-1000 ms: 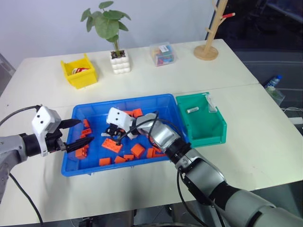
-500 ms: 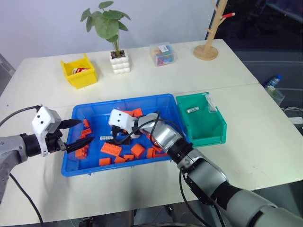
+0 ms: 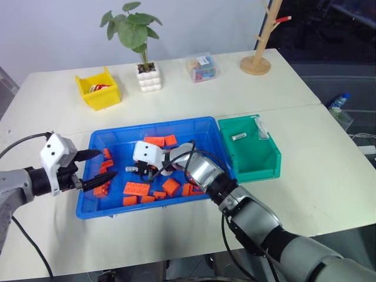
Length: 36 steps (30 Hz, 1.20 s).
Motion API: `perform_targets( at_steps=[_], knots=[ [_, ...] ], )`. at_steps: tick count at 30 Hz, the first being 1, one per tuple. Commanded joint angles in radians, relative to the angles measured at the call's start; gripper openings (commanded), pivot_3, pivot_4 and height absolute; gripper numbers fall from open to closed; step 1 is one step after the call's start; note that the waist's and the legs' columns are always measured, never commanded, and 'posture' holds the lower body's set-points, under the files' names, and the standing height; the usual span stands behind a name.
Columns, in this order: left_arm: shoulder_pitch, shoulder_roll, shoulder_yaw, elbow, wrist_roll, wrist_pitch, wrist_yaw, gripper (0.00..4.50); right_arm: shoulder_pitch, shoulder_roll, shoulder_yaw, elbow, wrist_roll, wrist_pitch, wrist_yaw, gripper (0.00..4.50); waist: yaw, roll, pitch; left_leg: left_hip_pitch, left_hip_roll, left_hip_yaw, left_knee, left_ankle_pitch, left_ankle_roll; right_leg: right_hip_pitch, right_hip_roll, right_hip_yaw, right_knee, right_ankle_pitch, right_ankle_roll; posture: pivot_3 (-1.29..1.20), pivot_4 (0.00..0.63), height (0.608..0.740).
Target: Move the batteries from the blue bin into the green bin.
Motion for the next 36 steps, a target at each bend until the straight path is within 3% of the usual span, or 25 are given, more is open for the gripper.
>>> perform_targets(
  at_steps=[1,10,15,25,36],
  knots=[
    [0.005,0.028,0.024,-0.023,0.016,-0.029,-0.023,4.5,-0.006,-0.002,-0.004,0.019,-0.009,0.008,-0.01,0.11,0.0,0.0,0.0,0.0,0.0,0.0,0.0,0.0,0.0,0.0,0.0,0.0,0.0,0.0,0.0,0.0,0.15,0.74],
    [0.017,0.055,-0.005,-0.013,0.028,-0.059,-0.101,4.5,-0.062,-0.072,-0.104,-0.158,0.045,0.105,-0.021,0.11,0.001,0.0,0.0,-0.001,0.0,0.0,0.0,0.0,0.0,0.0,0.0,0.0,0.0,0.0,0.0,0.0,0.15,0.74],
    [-0.086,0.045,-0.04,0.04,0.013,-0.056,-0.101,4.5,-0.068,-0.167,-0.197,-0.47,0.105,0.317,-0.009,0.11,0.001,0.0,0.0,-0.003,0.0,0.0,-0.001,0.0,0.0,-0.003,0.0,0.0,0.0,0.0,0.0,0.0,0.15,0.74],
    [-0.29,0.004,-0.178,0.14,0.005,-0.065,-0.159,4.5,0.012,-0.498,-0.355,-0.949,0.208,0.717,-0.018,0.11,0.006,0.0,0.0,-0.003,0.0,0.002,-0.001,0.0,0.0,-0.002,-0.001,0.0,-0.002,0.0,0.0,0.0,0.15,0.74],
    [-0.581,-0.11,-0.297,0.321,0.023,-0.07,-0.189,4.5,0.203,-0.775,-0.508,-1.212,0.303,0.941,-0.067,0.11,0.008,-0.001,0.001,-0.002,0.0,0.006,0.0,0.0,0.0,-0.001,-0.001,0.003,-0.001,0.0,0.001,0.0,0.15,0.74]
  ],
)
